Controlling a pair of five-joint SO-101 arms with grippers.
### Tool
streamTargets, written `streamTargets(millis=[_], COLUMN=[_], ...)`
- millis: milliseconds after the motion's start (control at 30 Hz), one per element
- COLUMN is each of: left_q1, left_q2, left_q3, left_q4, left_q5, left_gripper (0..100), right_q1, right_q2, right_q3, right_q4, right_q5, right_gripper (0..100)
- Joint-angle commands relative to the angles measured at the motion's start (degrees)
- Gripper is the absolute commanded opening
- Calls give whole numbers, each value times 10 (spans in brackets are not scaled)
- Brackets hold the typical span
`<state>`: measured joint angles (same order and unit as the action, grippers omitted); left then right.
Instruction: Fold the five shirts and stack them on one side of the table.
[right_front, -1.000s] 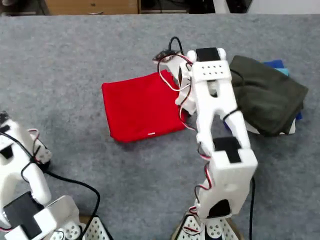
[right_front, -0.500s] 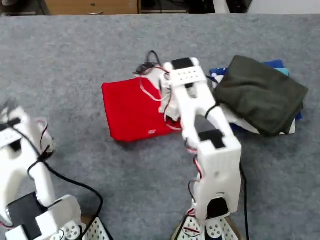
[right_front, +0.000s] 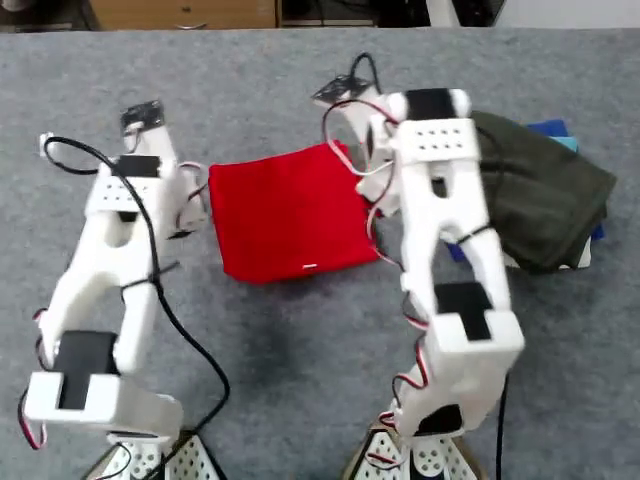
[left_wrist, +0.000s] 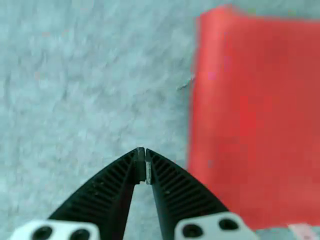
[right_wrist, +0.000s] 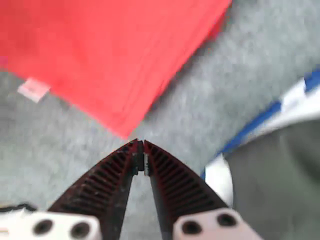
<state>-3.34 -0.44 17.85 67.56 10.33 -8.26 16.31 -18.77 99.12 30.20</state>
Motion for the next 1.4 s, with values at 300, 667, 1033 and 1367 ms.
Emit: streamTargets(millis=[300, 667, 1033, 1367], left_q1=[-217, -226, -223, -223], left_q2=[-78, -332, -444, -444], left_q3=[216, 496, 577, 579], left_q4=[-50, -232, -279, -279], left_q5=[-253, -273, -274, -275], left_gripper=[19, 19, 21, 21], right_q1=[-44, -90, -117, -131], right_q2=[-193, -182, 73, 195], right_q3=[284, 332, 200, 21], right_q4=[-53, -331, -377, -255], right_q5=[-55, -466, -646, -643], right_gripper=[2, 479, 507, 169])
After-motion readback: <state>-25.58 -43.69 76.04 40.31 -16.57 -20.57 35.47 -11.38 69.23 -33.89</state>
